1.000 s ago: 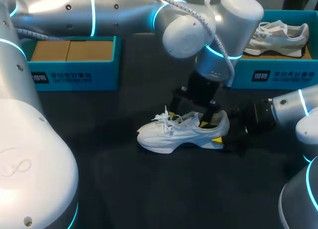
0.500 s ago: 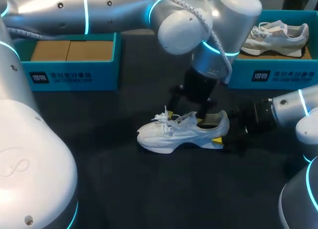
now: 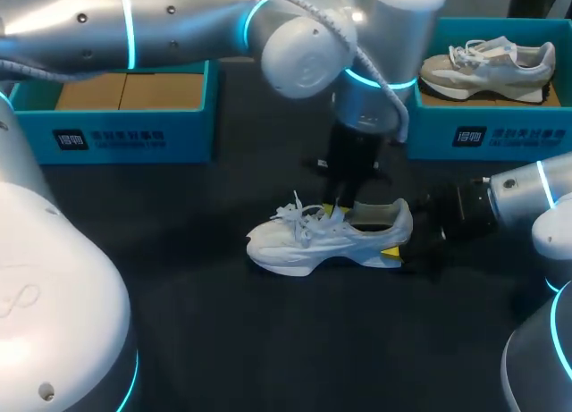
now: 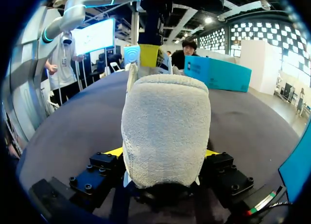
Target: Take the shoe out of the shoebox, open the shoe tongue, remove and reinsert the insole, then place the shoe into the shoebox
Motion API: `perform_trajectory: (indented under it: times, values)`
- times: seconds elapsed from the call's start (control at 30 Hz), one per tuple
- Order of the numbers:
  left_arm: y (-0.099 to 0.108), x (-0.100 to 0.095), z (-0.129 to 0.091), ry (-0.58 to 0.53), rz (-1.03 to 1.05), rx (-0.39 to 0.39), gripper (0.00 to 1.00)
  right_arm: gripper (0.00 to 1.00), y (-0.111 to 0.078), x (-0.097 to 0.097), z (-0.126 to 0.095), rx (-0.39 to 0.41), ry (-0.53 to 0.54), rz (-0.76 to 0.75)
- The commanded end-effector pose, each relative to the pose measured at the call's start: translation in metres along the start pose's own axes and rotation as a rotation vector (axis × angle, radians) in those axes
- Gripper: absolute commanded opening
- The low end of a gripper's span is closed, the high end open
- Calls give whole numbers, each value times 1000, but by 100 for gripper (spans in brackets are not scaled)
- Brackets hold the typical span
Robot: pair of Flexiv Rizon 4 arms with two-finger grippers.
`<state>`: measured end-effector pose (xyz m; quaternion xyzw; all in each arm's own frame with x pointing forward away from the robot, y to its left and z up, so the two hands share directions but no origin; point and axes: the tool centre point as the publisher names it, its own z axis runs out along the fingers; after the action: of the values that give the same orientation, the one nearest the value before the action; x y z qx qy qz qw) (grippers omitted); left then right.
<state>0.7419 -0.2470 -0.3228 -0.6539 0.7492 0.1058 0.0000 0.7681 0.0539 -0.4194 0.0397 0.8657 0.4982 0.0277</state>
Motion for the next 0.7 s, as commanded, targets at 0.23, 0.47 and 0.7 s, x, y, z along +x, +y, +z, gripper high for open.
perform_trajectory:
  times: [0.23,0.47,0.7]
  values:
    - [15,-32,-19,190,-10,37,0,0,0,1,4,7,0,1]
    - [25,-50,-15,276,-55,32,0,0,0,1,4,7,0,1]
    - [31,-72,3,296,-152,10,0,0,0,1,4,7,0,1]
